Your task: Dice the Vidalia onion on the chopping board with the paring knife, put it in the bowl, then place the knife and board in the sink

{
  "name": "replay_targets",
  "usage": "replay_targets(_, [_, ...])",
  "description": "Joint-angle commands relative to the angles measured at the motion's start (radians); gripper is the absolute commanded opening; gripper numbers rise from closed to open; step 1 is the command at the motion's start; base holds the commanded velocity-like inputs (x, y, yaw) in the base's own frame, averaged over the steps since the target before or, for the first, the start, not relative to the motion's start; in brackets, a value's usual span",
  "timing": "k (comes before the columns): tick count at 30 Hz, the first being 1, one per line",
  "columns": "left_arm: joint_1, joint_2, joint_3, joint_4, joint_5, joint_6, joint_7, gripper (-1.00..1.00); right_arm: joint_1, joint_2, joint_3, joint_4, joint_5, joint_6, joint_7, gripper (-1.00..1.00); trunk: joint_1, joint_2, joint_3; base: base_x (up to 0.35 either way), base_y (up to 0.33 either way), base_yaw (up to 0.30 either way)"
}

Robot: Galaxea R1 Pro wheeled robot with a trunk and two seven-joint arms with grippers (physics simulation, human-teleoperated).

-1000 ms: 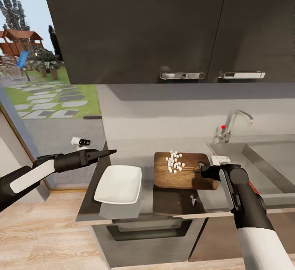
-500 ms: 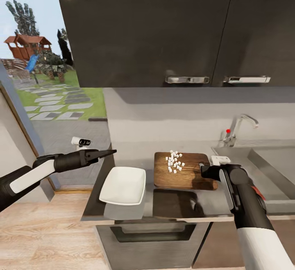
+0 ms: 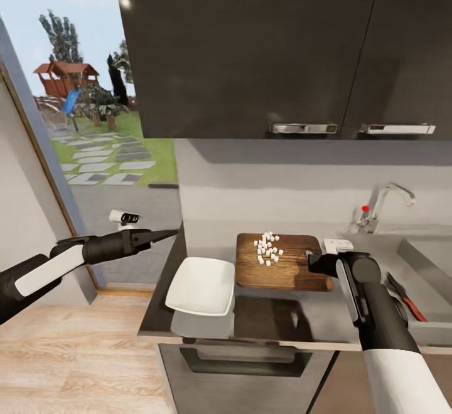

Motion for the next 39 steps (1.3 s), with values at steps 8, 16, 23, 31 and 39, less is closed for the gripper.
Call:
replay_targets(8, [-0.003, 0.001, -0.005, 0.0, 0.01, 0.008, -0.001, 1.0, -0.001, 0.001, -0.001, -0.001, 0.006, 0.004, 0.011, -1.0, 0.001, -0.002, 0.009, 0.0, 0.0, 0.15])
replay_targets(16, [-0.003, 0.001, -0.005, 0.0, 0.01, 0.008, -0.001, 1.0, -0.001, 0.0, -0.003, 0.007, 0.006, 0.004, 0.013, -1.0, 0.001, -0.002, 0.021, 0.0, 0.0, 0.15])
replay_targets(23, [-0.003, 0.001, -0.005, 0.0, 0.011, 0.008, -0.001, 1.0, -0.001, 0.001, -0.003, 0.008, 0.005, 0.004, 0.011, -1.0, 0.001, -0.002, 0.032, 0.0, 0.0, 0.15])
replay_targets(31, [-0.003, 0.001, -0.005, 0.0, 0.011, 0.008, -0.002, 1.0, -0.001, 0.003, -0.003, 0.008, 0.005, 0.004, 0.01, -1.0, 0.001, -0.002, 0.043, 0.0, 0.0, 0.15])
replay_targets(39, [-0.003, 0.001, -0.005, 0.0, 0.01, 0.008, -0.001, 1.0, -0.001, 0.006, 0.004, 0.011, 0.005, 0.004, 0.009, -1.0, 0.001, -0.002, 0.055, 0.0, 0.0, 0.15])
